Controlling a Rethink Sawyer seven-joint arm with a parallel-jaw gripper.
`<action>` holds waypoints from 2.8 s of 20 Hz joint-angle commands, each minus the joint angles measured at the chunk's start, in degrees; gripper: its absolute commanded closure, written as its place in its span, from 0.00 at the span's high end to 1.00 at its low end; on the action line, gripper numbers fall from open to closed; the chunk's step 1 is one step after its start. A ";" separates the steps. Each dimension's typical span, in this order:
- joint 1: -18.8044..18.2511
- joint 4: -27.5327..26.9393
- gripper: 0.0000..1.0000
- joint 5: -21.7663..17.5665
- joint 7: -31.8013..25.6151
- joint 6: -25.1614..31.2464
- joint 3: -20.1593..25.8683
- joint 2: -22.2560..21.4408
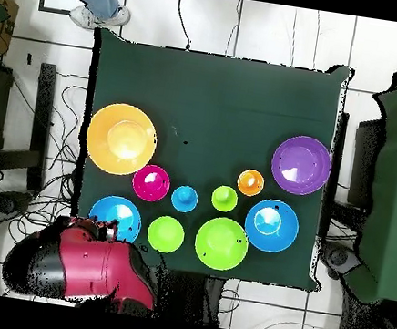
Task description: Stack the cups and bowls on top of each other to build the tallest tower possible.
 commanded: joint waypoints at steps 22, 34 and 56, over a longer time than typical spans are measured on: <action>1.06 -4.31 1.00 -2.01 10.06 -15.40 -1.24 17.78; -2.22 -5.93 1.00 -3.47 7.08 -20.01 -0.59 23.54; -0.83 -10.43 1.00 3.49 16.20 -27.11 -2.45 33.10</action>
